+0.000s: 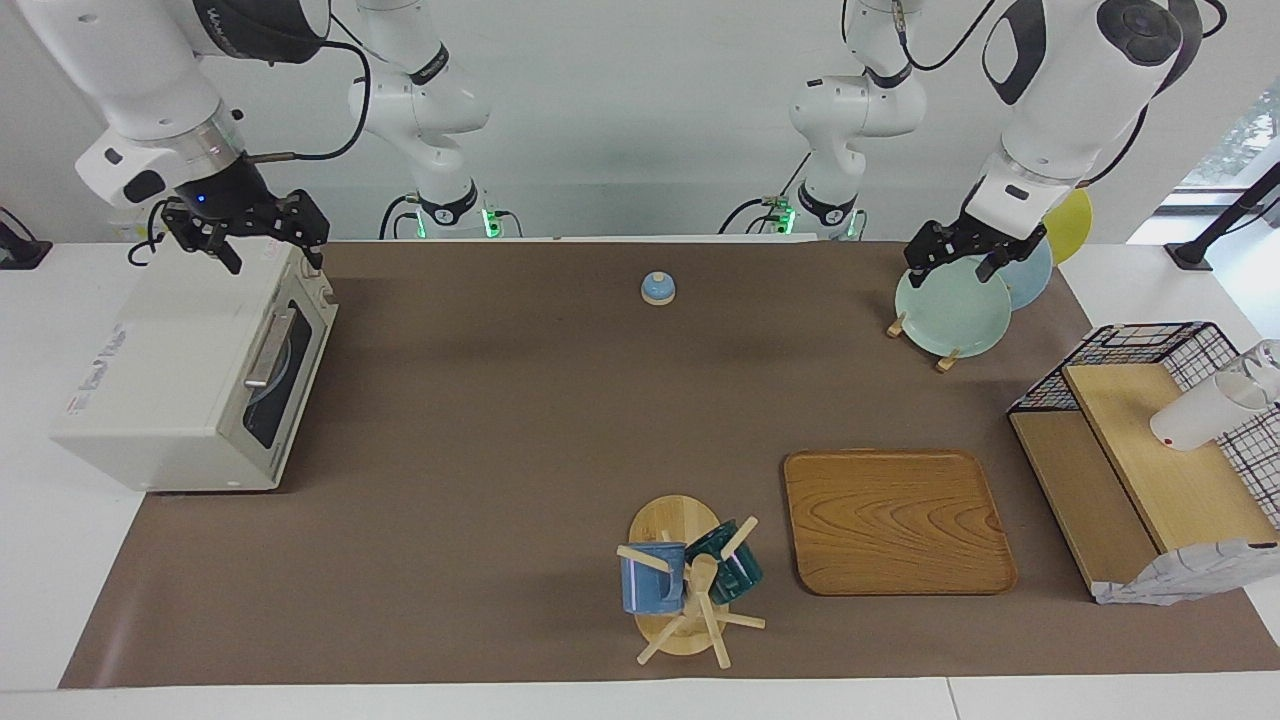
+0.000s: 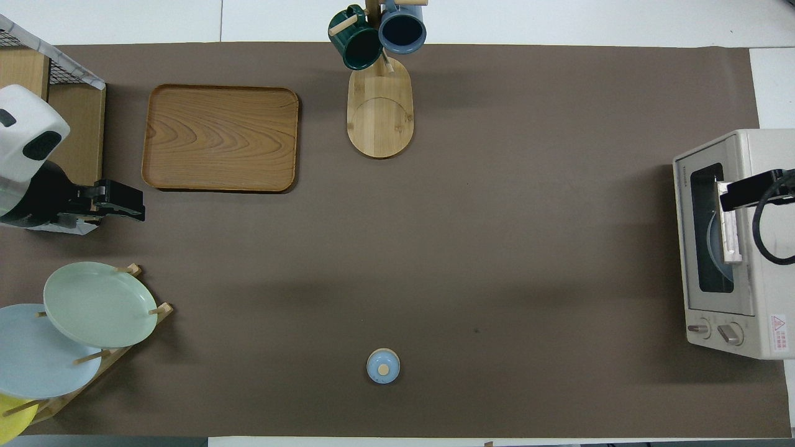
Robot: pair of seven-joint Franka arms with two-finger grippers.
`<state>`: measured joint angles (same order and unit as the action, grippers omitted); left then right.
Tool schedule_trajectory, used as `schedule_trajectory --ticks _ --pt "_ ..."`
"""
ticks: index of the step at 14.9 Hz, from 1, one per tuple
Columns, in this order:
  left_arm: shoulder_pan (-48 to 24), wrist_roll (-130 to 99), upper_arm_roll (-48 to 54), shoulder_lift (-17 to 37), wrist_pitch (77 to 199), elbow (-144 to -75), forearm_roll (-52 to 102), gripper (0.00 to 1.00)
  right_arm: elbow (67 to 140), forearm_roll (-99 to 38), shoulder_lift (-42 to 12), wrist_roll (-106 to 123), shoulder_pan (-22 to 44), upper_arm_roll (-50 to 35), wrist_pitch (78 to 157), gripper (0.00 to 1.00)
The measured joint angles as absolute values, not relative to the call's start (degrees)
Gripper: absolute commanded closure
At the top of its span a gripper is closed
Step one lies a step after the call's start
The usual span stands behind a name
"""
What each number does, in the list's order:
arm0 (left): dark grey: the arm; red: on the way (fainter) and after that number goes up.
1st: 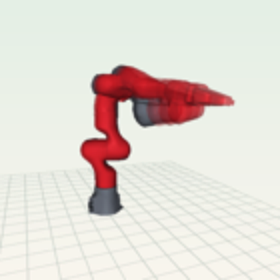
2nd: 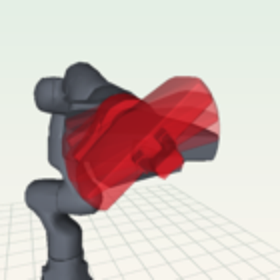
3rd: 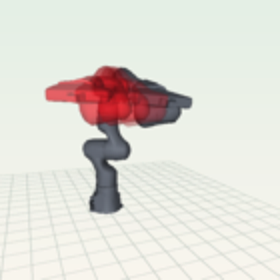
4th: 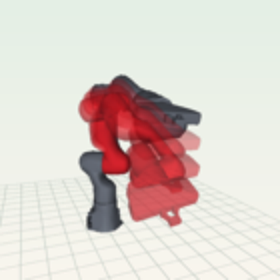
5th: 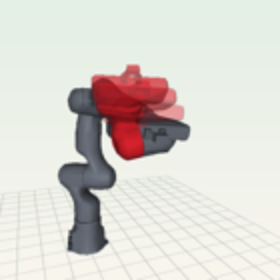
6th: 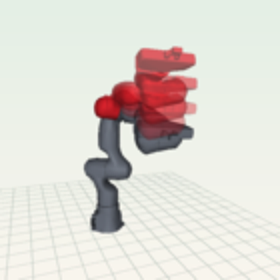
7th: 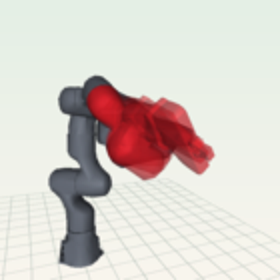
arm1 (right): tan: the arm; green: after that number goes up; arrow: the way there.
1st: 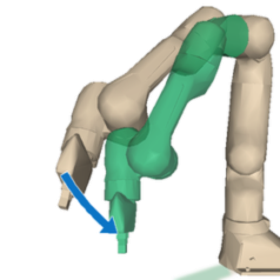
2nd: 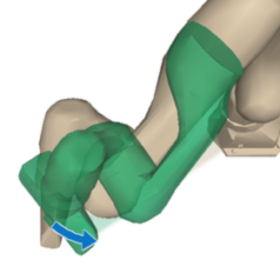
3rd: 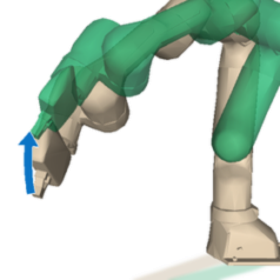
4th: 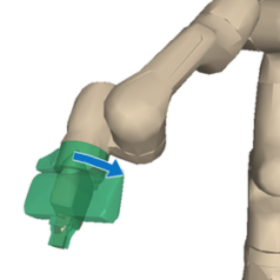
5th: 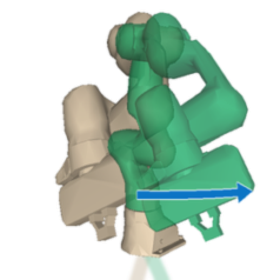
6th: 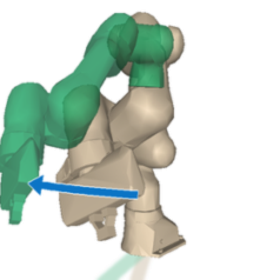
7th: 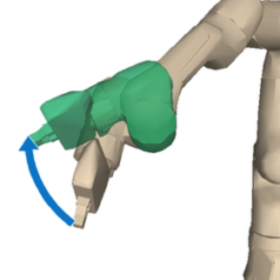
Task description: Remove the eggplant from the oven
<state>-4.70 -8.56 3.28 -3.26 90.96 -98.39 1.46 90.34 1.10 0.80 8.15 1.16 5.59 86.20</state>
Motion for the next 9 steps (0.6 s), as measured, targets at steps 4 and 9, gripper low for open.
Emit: schedule_trajectory --ticks 4,9 --pt "-4.7 -8.6 3.3 -3.3 91.0 -98.4 1.5 0.0 90.3 1.1 0.8 8.1 1.2 5.6 86.0 0.0" --pt "-4.7 -8.6 3.3 -3.3 91.0 -98.4 1.5 0.0 90.5 1.1 0.9 8.3 1.0 5.8 85.6 0.64"
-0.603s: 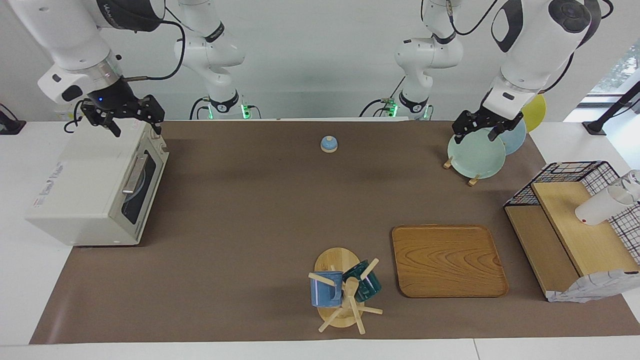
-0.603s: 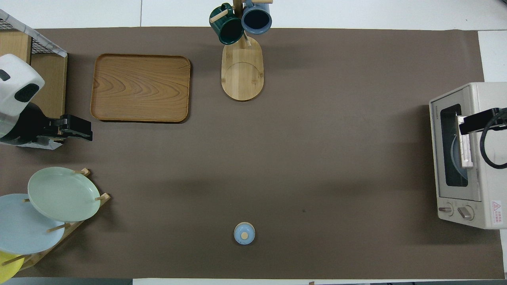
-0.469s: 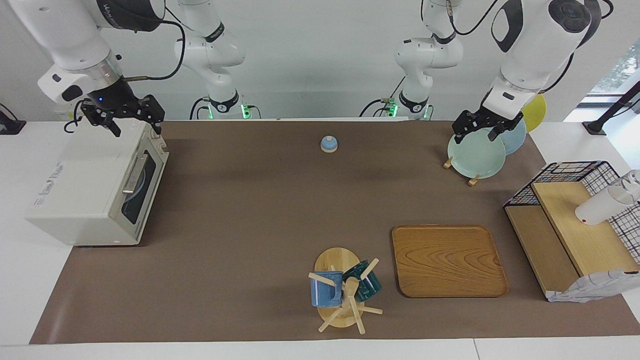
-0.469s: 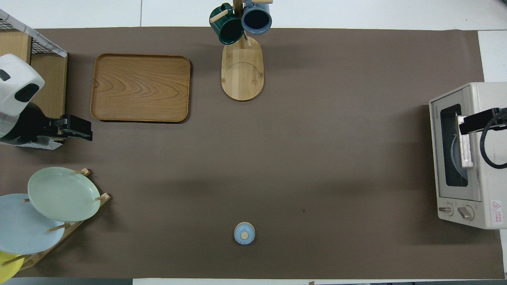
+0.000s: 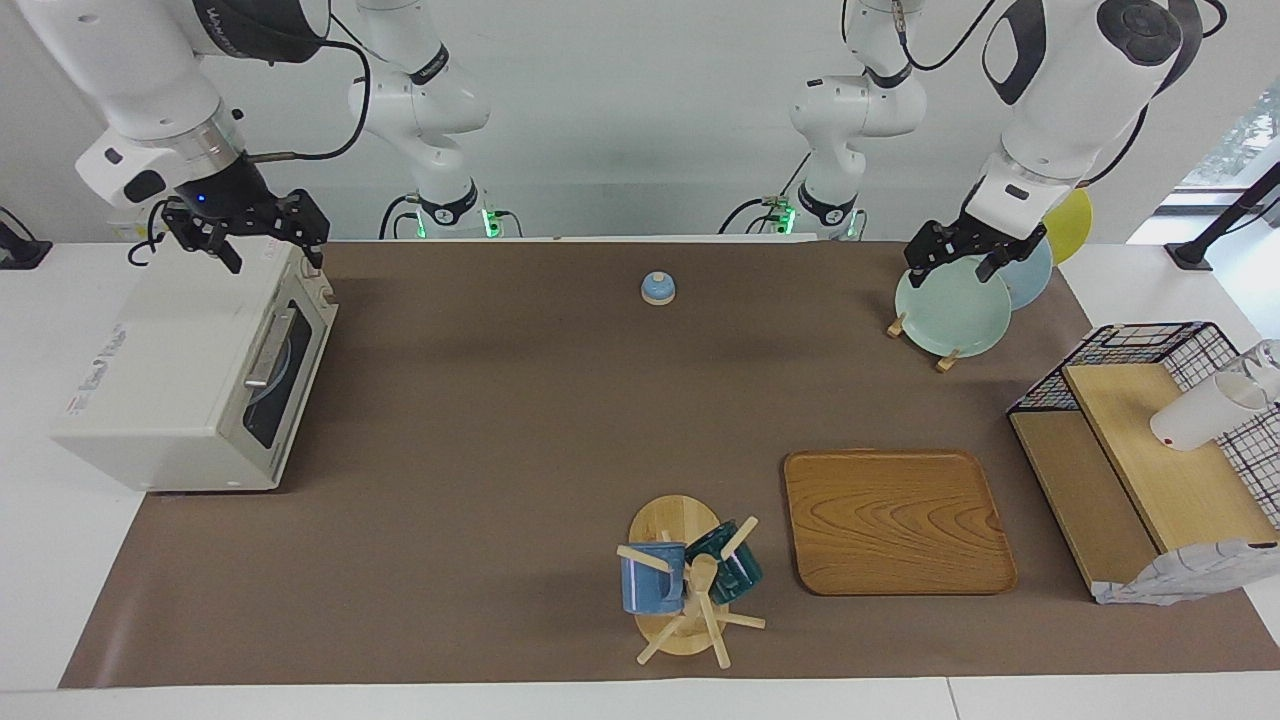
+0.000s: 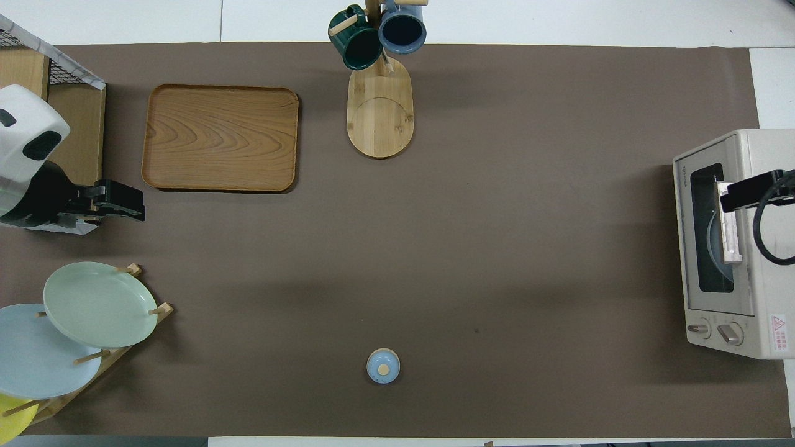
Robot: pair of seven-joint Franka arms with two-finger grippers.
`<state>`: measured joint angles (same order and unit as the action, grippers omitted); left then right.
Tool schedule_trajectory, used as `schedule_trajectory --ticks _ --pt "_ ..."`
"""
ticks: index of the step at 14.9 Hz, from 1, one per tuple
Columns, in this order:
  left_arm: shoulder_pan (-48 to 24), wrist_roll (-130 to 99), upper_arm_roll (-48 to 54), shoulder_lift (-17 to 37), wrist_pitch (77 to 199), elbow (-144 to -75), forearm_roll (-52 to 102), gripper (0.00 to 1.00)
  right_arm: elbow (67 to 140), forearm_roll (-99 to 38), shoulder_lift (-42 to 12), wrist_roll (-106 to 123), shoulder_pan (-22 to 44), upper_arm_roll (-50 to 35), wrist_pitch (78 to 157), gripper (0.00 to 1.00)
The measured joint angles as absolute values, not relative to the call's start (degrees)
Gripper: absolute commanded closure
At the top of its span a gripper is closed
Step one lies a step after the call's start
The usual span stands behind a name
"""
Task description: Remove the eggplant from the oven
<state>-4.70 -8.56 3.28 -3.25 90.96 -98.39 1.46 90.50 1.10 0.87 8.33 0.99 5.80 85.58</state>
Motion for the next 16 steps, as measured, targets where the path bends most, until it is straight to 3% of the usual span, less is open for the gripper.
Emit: schedule_trajectory --ticks 1,2,5,11,16 --pt "-4.7 -8.6 3.3 -3.3 91.0 -98.4 1.5 0.0 90.9 1.1 1.0 9.0 0.9 5.9 85.6 0.94" --pt "-4.7 -8.6 3.3 -3.3 91.0 -98.4 1.5 0.0 91.7 1.1 1.2 9.8 0.8 6.0 85.6 1.0" --pt "-4.7 -8.6 3.3 -3.3 91.0 -98.4 1.5 0.0 96.2 1.1 2.7 10.8 -1.4 6.2 87.3 1.0" --pt "-4.7 -8.6 3.3 -3.3 91.0 -98.4 1.5 0.0 110.9 8.4 7.9 6.8 -3.2 6.5 100.0 1.0" --pt "-4.7 -8.6 3.3 -3.3 91.0 -98.4 1.5 0.0 116.4 10.4 7.2 4.1 -3.7 6.6 106.4 1.0"
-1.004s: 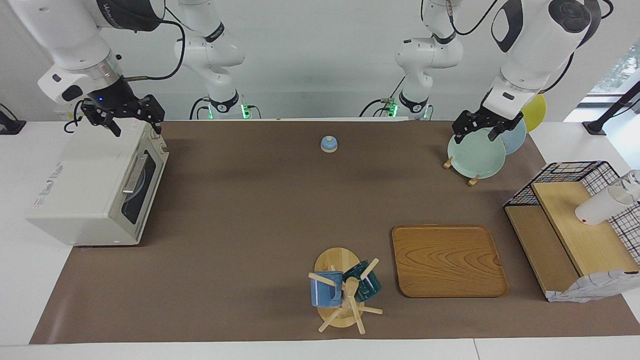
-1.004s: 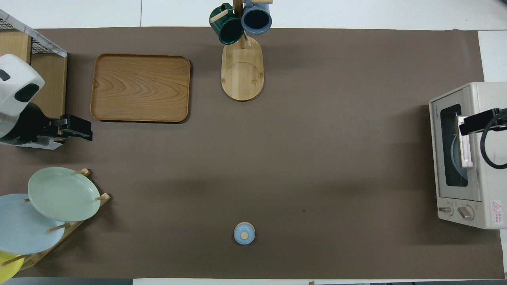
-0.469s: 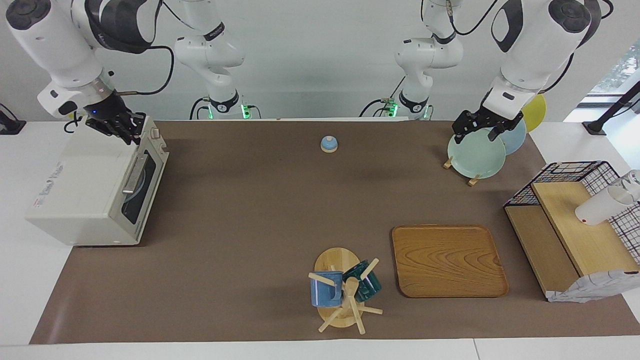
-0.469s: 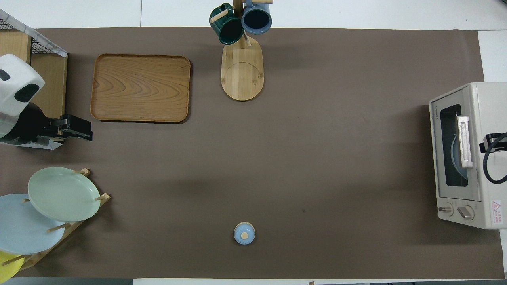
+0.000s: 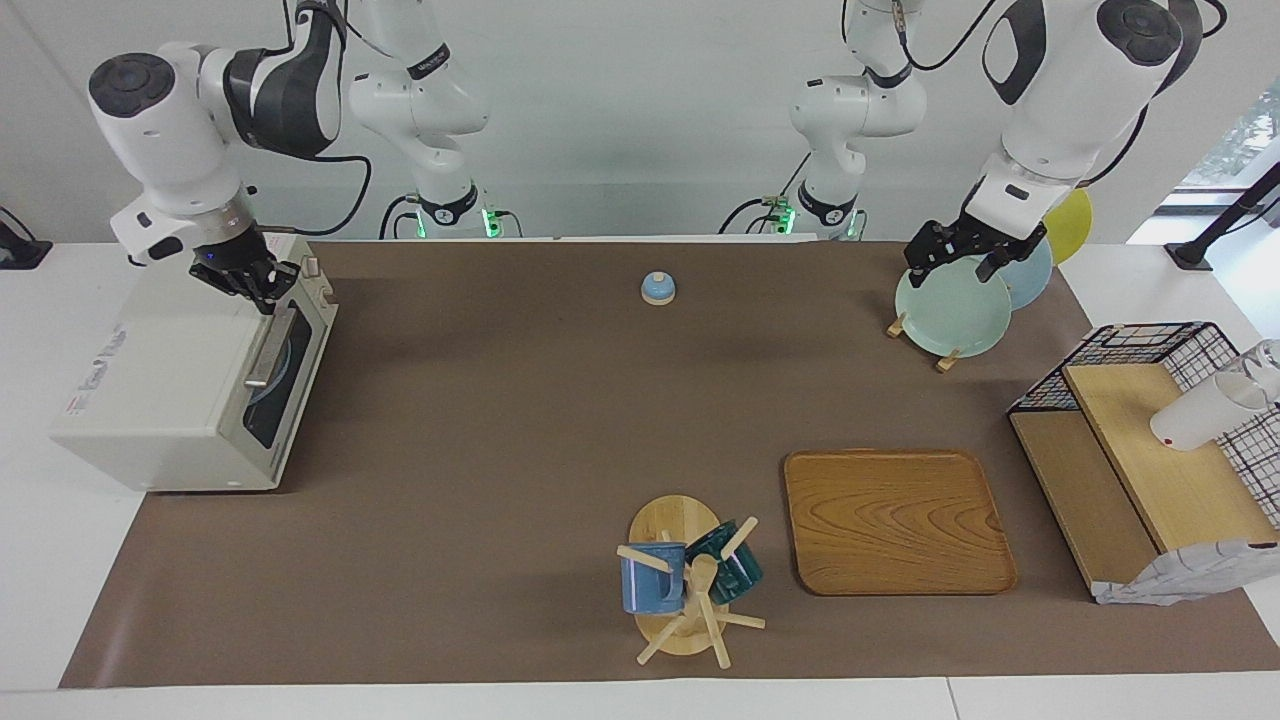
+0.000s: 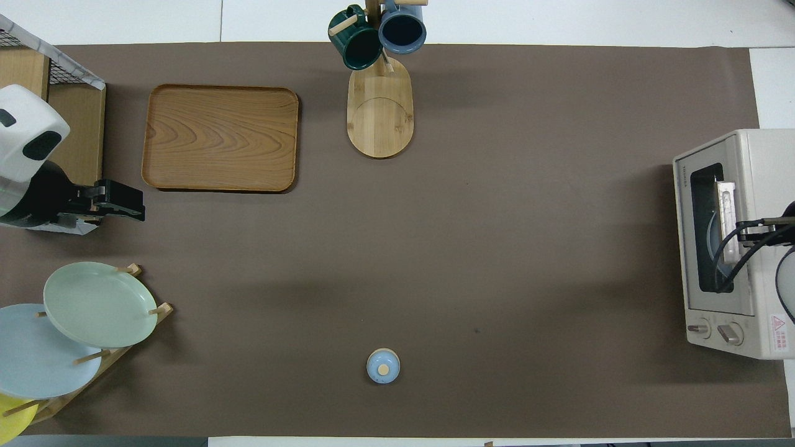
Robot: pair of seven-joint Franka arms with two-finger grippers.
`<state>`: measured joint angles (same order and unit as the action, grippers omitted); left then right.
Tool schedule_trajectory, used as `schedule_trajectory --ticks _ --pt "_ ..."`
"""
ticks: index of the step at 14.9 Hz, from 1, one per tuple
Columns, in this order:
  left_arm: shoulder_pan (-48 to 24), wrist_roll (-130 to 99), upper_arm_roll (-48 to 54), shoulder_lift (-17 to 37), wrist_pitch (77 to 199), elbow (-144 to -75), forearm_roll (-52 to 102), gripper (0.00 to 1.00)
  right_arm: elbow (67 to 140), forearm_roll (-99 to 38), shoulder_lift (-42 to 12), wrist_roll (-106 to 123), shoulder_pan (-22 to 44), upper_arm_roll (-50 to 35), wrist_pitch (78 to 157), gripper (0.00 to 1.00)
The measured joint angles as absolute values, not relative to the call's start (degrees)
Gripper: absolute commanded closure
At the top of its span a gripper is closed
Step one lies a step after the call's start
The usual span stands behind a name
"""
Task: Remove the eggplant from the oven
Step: 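Reach the right gripper into the open oven toward the blue plate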
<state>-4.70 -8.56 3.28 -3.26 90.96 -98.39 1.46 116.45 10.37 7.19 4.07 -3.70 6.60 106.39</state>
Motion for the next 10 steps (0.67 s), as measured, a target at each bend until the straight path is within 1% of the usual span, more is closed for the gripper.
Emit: schedule_trajectory --ticks 4,8,10 --pt "-4.7 -8.6 3.3 -3.3 91.0 -98.4 1.5 0.0 116.9 10.5 5.4 3.4 -4.4 6.6 108.4 1.0" --pt "-4.7 -8.6 3.3 -3.3 91.0 -98.4 1.5 0.0 117.0 10.5 5.4 3.2 -4.4 6.6 108.5 1.0" --pt "-4.7 -8.6 3.3 -3.3 91.0 -98.4 1.5 0.0 118.1 10.5 6.0 3.1 -4.4 6.4 109.7 1.0"
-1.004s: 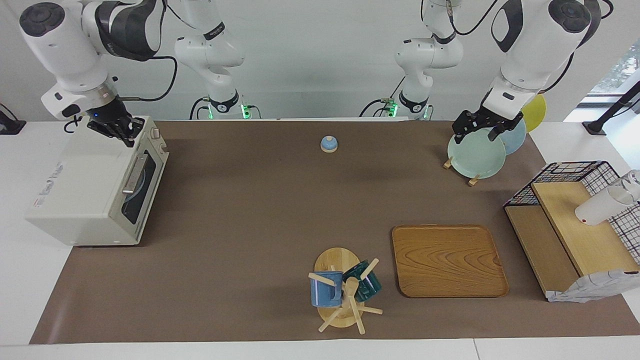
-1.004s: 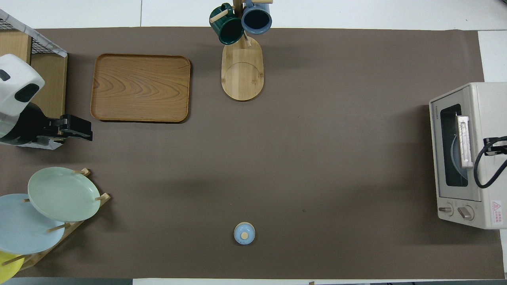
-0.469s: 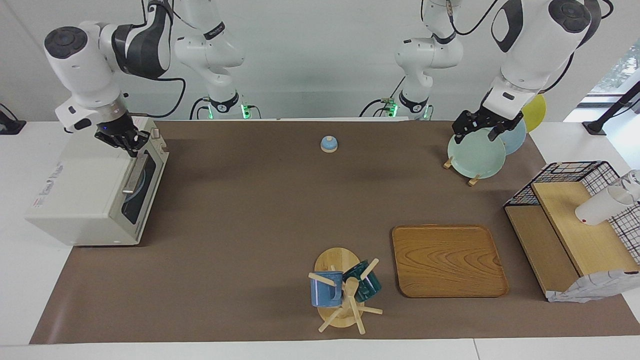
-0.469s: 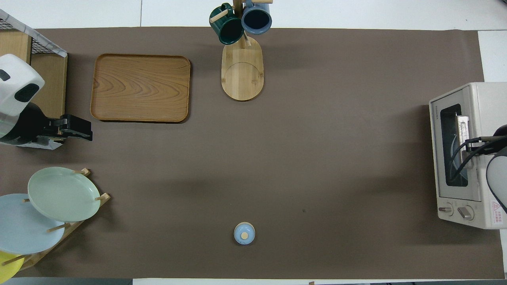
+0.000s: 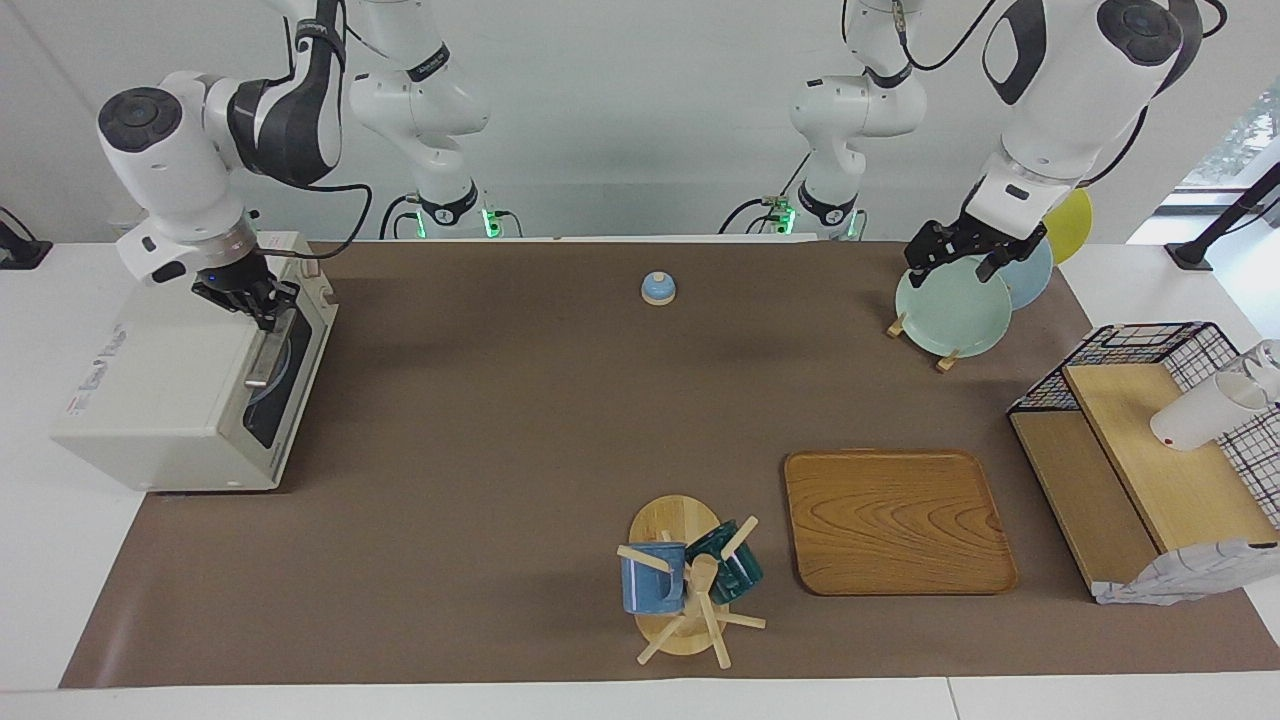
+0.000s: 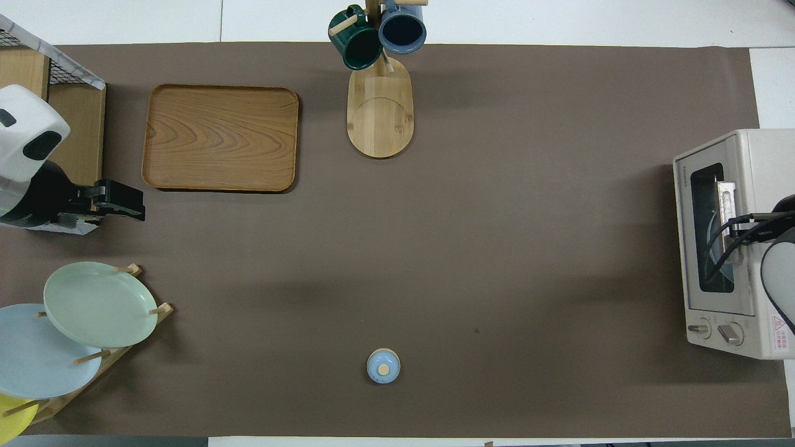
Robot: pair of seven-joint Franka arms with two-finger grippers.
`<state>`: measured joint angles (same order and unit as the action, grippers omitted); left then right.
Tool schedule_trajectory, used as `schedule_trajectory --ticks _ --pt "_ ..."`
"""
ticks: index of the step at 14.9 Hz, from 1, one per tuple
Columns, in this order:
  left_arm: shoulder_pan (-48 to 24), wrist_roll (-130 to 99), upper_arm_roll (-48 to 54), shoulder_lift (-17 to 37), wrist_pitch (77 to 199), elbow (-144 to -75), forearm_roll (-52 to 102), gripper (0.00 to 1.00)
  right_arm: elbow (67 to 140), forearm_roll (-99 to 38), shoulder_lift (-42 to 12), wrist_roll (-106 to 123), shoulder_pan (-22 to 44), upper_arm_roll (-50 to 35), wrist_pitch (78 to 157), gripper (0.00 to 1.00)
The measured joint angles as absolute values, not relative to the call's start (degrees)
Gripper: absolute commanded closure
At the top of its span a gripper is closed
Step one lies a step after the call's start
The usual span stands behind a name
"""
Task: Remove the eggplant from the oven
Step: 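Reach the right gripper into the open oven toward the blue plate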
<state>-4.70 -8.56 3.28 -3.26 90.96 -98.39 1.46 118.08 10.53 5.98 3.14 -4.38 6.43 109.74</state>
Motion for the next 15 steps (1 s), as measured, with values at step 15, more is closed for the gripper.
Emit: schedule_trajectory --ticks 15 --pt "-4.7 -8.6 3.3 -3.3 91.0 -98.4 1.5 0.0 128.2 -1.1 -0.4 -2.1 3.8 3.8 124.6 1.0"
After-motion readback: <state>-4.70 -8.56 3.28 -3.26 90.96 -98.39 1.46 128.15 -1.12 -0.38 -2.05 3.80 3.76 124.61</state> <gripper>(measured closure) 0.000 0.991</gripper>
